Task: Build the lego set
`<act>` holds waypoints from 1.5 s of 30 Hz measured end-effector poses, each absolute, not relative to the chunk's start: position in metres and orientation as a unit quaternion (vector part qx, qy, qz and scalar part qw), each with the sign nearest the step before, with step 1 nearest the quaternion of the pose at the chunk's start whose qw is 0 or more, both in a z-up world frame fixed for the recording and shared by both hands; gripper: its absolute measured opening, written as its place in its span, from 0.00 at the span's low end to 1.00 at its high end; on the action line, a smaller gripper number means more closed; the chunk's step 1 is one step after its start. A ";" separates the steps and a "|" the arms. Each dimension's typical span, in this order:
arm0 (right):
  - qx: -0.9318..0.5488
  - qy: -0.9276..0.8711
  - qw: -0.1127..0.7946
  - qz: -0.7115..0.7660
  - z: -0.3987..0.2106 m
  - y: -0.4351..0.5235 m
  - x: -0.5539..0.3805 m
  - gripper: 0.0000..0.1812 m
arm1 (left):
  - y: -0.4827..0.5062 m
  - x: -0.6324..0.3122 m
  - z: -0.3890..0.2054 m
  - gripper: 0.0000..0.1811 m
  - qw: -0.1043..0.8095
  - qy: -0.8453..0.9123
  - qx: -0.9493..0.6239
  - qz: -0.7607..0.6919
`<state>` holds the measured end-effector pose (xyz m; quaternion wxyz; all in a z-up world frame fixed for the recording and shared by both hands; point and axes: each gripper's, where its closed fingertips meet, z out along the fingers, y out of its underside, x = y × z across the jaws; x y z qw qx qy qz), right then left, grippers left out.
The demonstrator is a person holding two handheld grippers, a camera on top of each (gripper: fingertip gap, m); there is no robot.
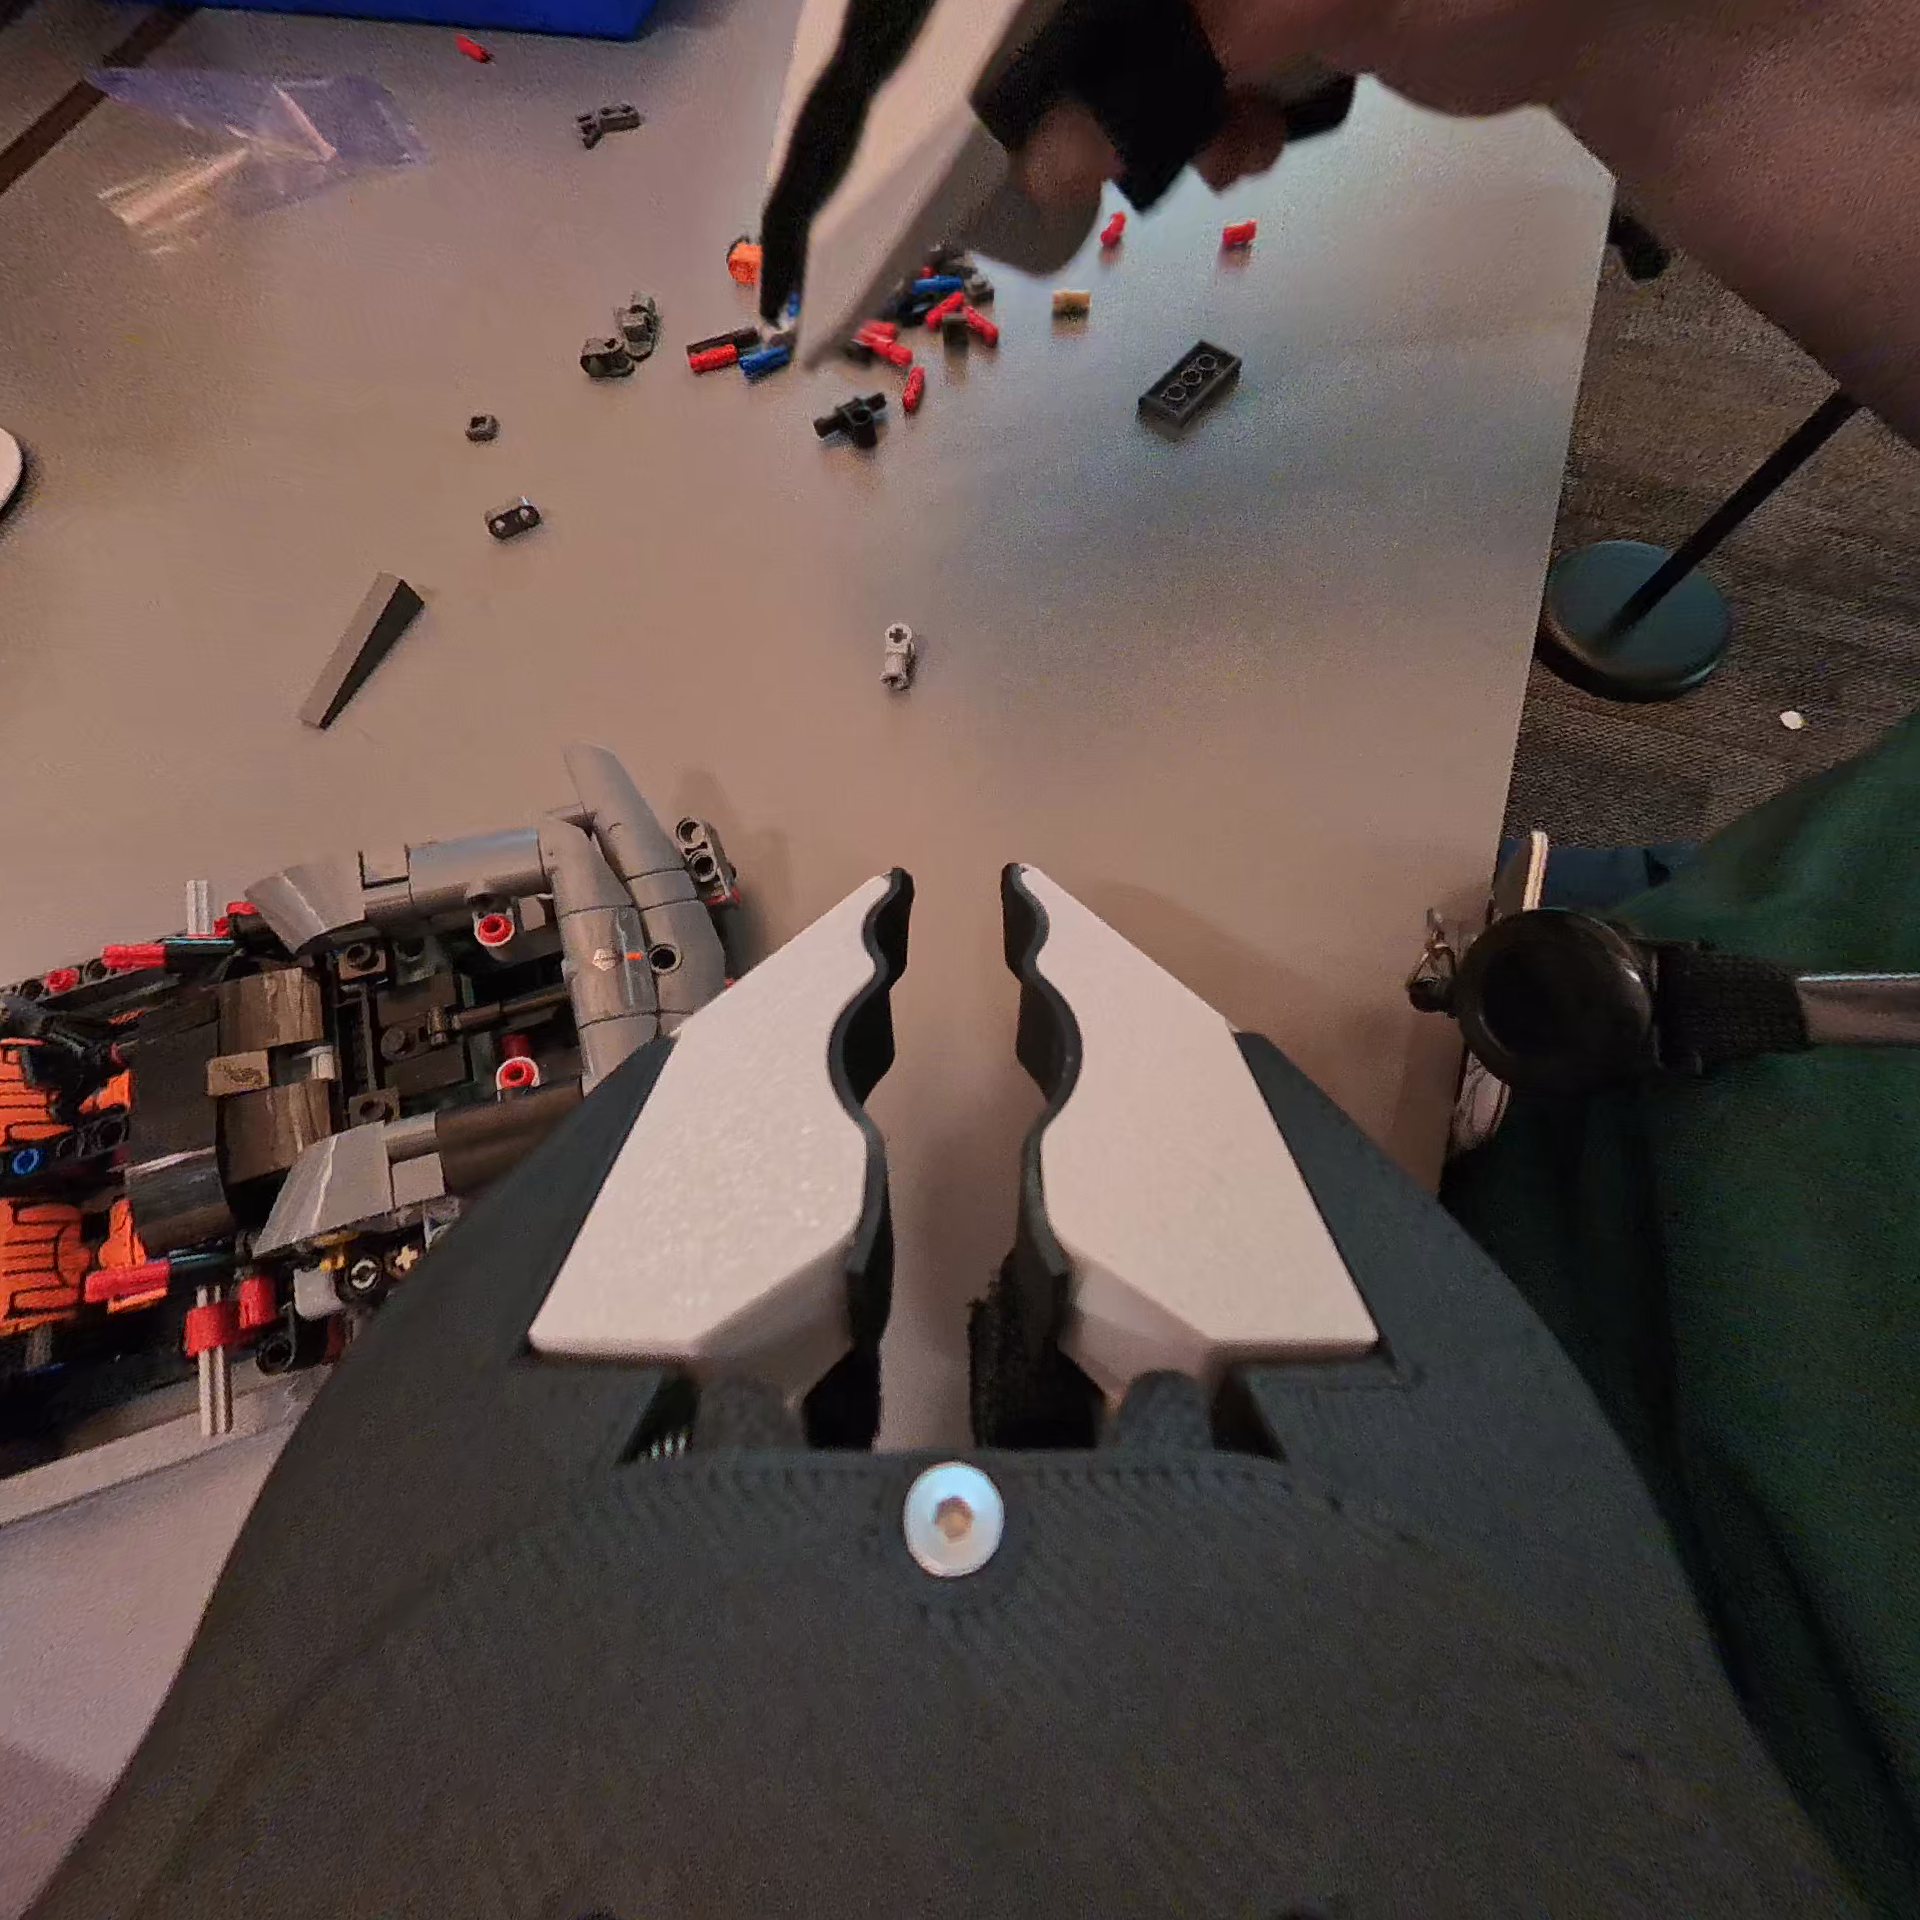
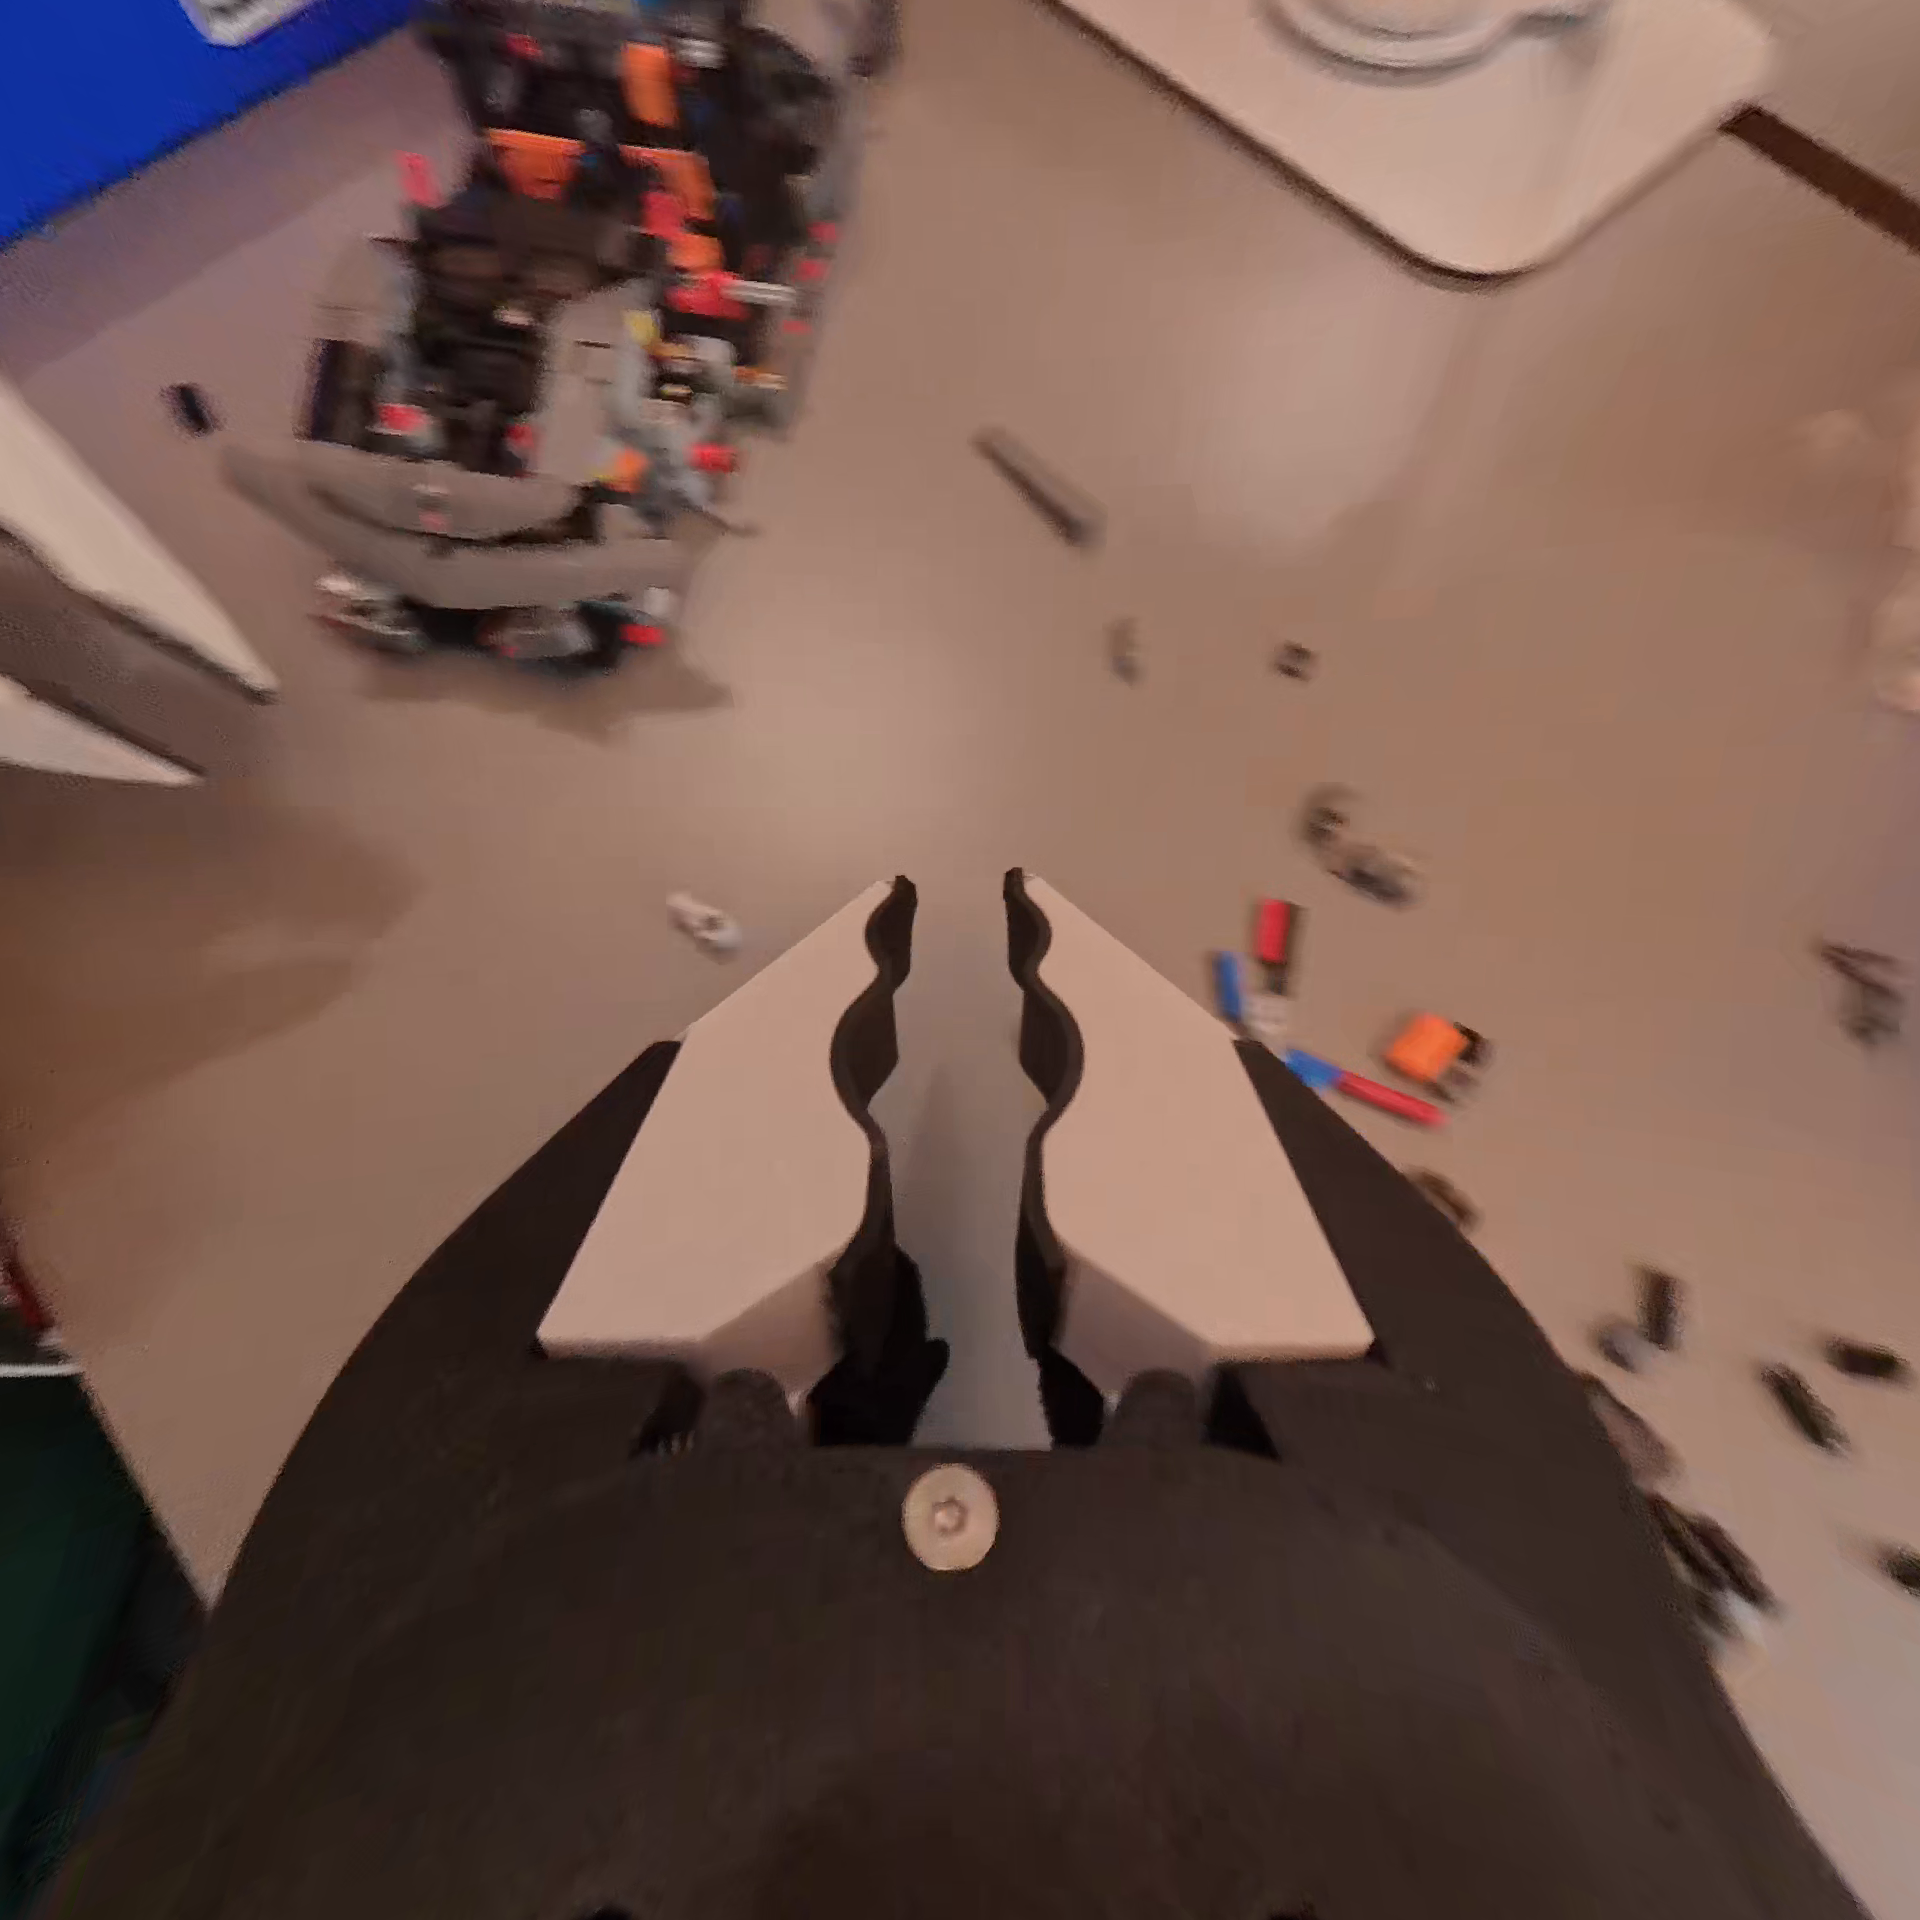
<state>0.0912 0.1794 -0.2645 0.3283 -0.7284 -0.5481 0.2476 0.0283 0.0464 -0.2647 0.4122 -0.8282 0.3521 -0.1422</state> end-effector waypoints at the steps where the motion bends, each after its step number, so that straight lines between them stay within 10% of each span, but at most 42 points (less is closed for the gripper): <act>1: -0.737 -0.540 0.338 0.226 -0.263 0.195 0.100 0.06 | 0.047 0.030 -0.265 0.09 0.411 0.355 -0.827 -0.143; 45: -0.778 -0.504 0.332 0.176 -0.292 0.266 0.111 0.07 | 0.068 0.036 -0.255 0.08 0.427 0.369 -0.811 -0.153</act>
